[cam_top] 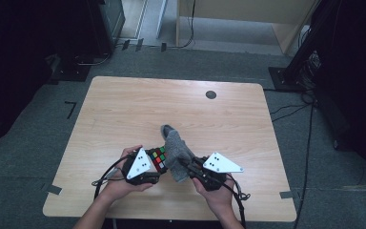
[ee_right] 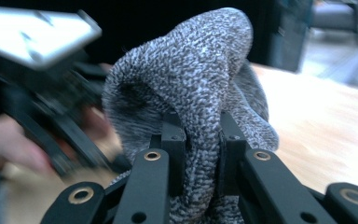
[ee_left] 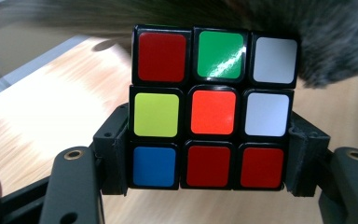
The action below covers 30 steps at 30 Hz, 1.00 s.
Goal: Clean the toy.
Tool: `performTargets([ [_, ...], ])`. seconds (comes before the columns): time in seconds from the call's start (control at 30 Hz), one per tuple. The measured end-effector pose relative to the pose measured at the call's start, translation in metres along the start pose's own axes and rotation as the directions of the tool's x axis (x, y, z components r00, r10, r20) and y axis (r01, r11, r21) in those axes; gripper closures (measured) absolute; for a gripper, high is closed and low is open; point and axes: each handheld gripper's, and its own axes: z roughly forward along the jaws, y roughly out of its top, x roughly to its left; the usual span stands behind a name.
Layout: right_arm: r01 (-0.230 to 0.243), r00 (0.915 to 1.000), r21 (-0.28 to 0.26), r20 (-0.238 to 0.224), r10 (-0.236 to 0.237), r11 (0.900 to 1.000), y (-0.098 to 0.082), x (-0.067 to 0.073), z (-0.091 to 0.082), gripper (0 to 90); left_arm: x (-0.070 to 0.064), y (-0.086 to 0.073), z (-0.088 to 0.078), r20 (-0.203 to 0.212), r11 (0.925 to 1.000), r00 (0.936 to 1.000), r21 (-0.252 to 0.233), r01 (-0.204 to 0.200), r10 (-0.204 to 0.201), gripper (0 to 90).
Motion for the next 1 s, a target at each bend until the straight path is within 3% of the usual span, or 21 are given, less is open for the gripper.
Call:
performTargets([
  [0.07, -0.047, 0.9971, 0.018, -0.059, 0.048, 0.999, 0.001, 0.002, 0.004, 77.4, -0.006, 0.003, 0.0, 0.014, 0.9999, 0.9998, -0.005, -0.016, 0.016, 32.8],
  [0.13, -0.052, 0.9981, 0.051, -0.029, 0.054, 0.997, -0.004, -0.001, 0.007, 77.2, -0.009, 0.005, -0.001, 0.015, 0.9992, 0.9992, -0.007, -0.038, 0.038, 33.0],
  [0.2, -0.111, 0.9938, 0.067, -0.005, 0.111, 0.992, -0.009, -0.012, 0.007, 77.3, -0.009, 0.005, -0.003, 0.028, 0.9991, 0.999, -0.021, -0.035, 0.036, 33.1],
  [0.27, -0.123, 0.9907, 0.105, 0.07, 0.116, 0.987, -0.013, -0.021, 0.007, 77.5, -0.007, 0.006, -0.004, 0.034, 0.9991, 0.9992, -0.038, -0.019, 0.021, 33.2],
  [0.33, -0.135, 0.9892, 0.088, 0.07, 0.129, 0.987, -0.012, -0.023, 0.004, 77.4, -0.006, 0.006, -0.002, 0.033, 0.9994, 0.9994, -0.032, -0.011, 0.012, 33.2],
  [0.43, -0.065, 0.9979, 0.051, -0.001, 0.065, 0.997, -0.004, -0.008, 0.004, 76.9, -0.01, 0.004, 0.001, 0.021, 0.9993, 0.9991, -0.008, -0.037, 0.037, 33.3],
  [0.5, -0.028, 0.9996, 0.071, 0.01, 0.027, 0.997, -0.001, 0.0, 0.007, 76.9, -0.01, 0.005, -0.001, 0.026, 0.9992, 0.999, -0.023, -0.034, 0.035, 33.3],
  [0.57, -0.068, 0.9974, 0.068, 0.026, 0.067, 0.995, -0.004, -0.005, 0.007, 77.0, -0.007, 0.006, -0.005, 0.019, 0.9988, 0.9993, -0.038, -0.031, 0.031, 33.3],
  [0.63, -0.105, 0.9921, 0.094, 0.079, 0.098, 0.99, -0.008, -0.015, 0.006, 77.2, -0.005, 0.006, -0.007, 0.013, 0.9985, 0.9997, -0.05, -0.022, 0.023, 33.3],
  [0.7, -0.14, 0.9872, 0.096, 0.091, 0.131, 0.985, -0.011, -0.021, 0.004, 77.2, -0.003, 0.006, -0.007, 0.01, 0.9989, 0.9998, -0.045, -0.014, 0.014, 33.3],
  [0.8, -0.098, 0.9951, 0.054, 0.013, 0.098, 0.994, -0.003, -0.008, 0.002, 76.5, -0.007, 0.005, -0.002, -0.004, 0.9993, 0.9995, -0.019, -0.033, 0.033, 33.3],
  [0.87, -0.075, 0.9961, 0.054, -0.042, 0.077, 0.996, 0.003, 0.002, 0.005, 76.4, -0.009, 0.006, -0.002, 0.002, 0.9991, 0.9994, -0.026, -0.034, 0.034, 33.3],
  [0.93, -0.088, 0.9953, 0.054, -0.036, 0.09, 0.995, 0.002, 0.0, 0.006, 76.6, -0.007, 0.007, -0.005, 0.008, 0.9988, 0.9996, -0.041, -0.025, 0.025, 33.3],
  [1.0, -0.093, 0.9954, 0.076, 0.029, 0.091, 0.993, -0.003, -0.009, 0.005, 77.1, -0.005, 0.007, -0.008, 0.012, 0.9981, 0.9998, -0.06, -0.013, 0.013, 33.3],
])
